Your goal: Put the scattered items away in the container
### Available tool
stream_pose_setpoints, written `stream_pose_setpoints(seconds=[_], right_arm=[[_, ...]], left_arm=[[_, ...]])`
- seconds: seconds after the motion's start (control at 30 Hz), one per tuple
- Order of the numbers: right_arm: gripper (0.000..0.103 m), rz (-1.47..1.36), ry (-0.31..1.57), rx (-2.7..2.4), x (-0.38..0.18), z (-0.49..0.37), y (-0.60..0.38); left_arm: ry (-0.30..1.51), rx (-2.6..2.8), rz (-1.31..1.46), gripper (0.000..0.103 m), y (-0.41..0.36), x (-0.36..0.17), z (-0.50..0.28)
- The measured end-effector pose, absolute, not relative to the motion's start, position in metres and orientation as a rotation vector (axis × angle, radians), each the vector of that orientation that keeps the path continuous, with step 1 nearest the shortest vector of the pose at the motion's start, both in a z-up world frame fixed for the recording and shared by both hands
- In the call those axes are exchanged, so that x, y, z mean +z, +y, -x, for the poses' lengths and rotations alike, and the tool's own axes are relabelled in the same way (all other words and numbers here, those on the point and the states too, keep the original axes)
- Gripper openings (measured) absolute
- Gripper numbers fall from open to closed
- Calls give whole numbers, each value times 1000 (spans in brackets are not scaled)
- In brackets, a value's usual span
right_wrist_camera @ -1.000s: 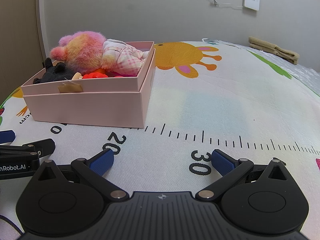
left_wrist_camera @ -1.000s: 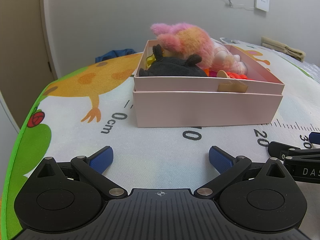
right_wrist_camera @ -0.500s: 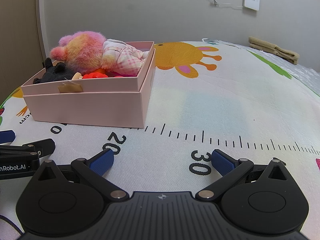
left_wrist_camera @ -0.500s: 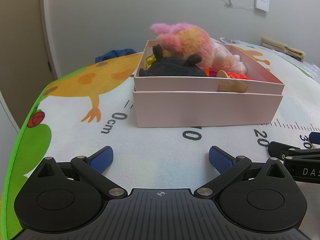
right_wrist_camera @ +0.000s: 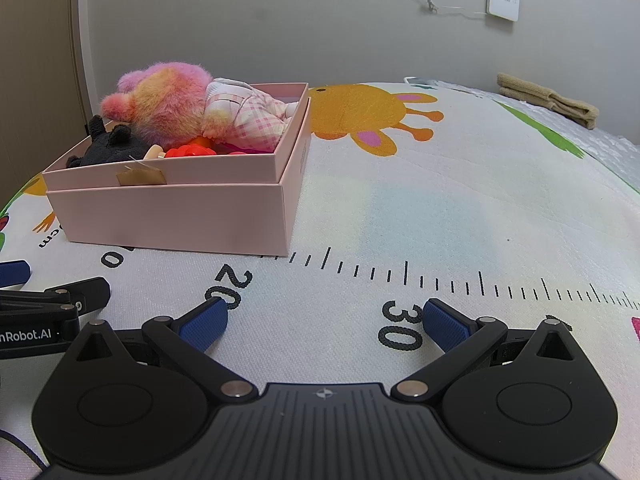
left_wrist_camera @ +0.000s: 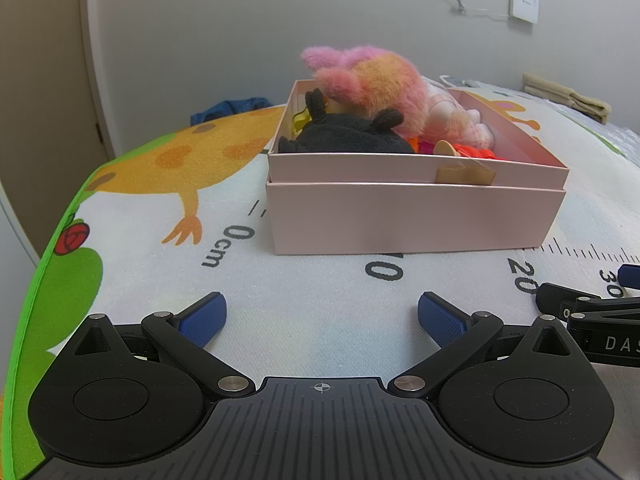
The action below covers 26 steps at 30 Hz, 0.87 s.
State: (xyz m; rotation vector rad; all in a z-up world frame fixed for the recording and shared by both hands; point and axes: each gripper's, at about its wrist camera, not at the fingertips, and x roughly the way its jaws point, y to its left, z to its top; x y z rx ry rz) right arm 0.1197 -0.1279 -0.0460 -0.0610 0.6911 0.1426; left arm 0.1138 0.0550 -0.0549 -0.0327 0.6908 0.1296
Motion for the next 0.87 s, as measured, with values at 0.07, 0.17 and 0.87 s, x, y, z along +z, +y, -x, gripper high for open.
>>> stream_pose_setpoints(seconds=[0.07, 0.17, 0.87], right_arm=[[103, 61, 691, 143, -46, -120, -128], [103, 61, 691, 143, -46, -120, -128], [103, 61, 691, 143, -46, -120, -128]], left_arm=[[691, 129, 34, 103, 57, -55, -113], [690, 130, 33, 103, 57, -55, -114], [749, 136, 41, 103, 52, -51, -114]])
